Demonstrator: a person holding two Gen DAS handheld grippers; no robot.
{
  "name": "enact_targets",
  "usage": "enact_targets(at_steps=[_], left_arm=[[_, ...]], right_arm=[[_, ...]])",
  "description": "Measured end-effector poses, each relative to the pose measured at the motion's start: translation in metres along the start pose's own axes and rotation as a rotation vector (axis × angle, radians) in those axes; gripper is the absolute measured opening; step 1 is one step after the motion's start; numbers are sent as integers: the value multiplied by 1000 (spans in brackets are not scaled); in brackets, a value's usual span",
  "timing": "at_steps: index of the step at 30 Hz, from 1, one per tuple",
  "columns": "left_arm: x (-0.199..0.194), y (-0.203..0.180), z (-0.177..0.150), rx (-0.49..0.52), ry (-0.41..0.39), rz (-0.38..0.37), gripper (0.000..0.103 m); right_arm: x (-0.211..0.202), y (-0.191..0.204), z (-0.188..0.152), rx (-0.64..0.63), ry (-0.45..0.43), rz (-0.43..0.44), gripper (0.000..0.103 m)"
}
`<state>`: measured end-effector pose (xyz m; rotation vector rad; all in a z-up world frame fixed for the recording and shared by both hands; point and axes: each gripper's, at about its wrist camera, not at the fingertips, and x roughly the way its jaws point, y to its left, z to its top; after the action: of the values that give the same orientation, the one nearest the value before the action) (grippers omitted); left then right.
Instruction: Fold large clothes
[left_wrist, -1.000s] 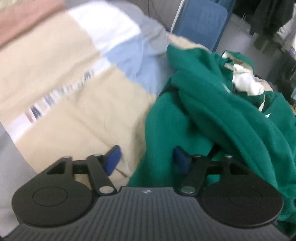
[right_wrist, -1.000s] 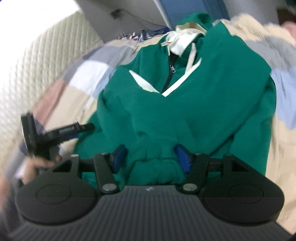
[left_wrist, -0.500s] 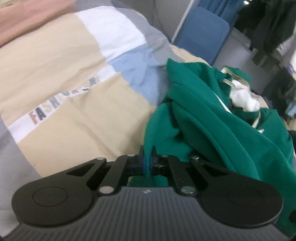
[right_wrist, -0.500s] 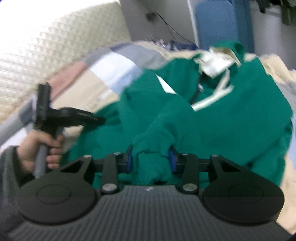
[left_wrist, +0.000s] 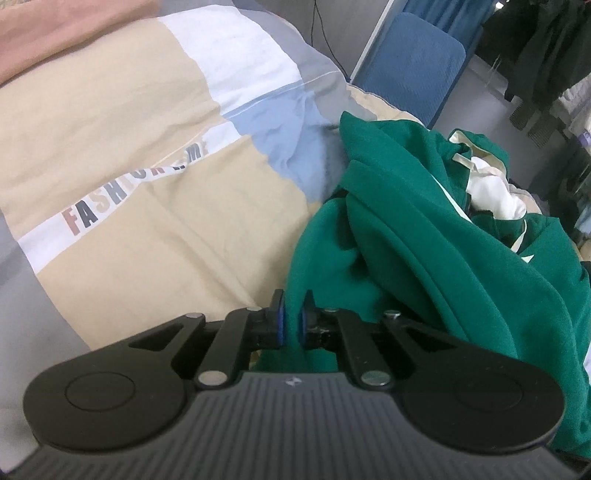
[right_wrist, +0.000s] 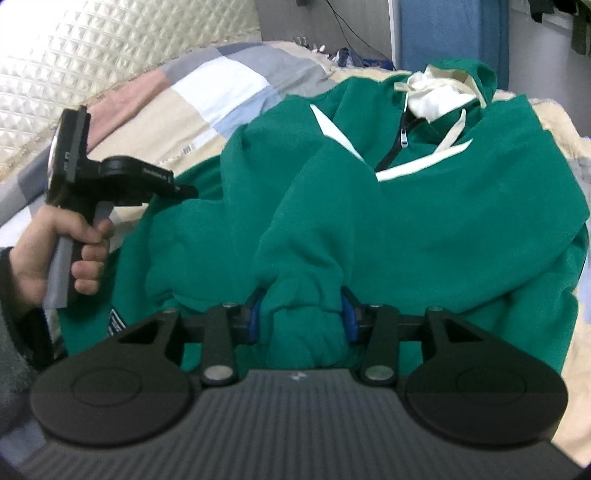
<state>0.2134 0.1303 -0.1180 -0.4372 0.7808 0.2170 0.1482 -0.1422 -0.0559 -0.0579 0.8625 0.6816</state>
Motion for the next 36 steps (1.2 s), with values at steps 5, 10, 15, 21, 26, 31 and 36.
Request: enact_targets(at_steps=[5,10,15,21,26,31,36], left_arm=[[-7,-4,3,10,-21,6,43],[-35,-18,8,64,-151,13,56],[-57,-45,0,122,-240,-77,58],[-68,-78,-17,175,-267,-196,58],[-53,-96,-39,227,-176,-286,58],[-28,-107,-65,260,-57,-283,57],[-18,-114,-74,308,-39,-236,58]], right_arm=[[-9,-4,4,38,-41,0,56],[-29,-8,8,96,-167,19,62],[-33,-16,9,175,-216,73,62],[-25,-13,7,156,-200,13,58],[-2,-8,4,117,-92,-54,47],[16,-11,-1,129,-3,-77,46],[21,-18,-1,172,37,-68,46]])
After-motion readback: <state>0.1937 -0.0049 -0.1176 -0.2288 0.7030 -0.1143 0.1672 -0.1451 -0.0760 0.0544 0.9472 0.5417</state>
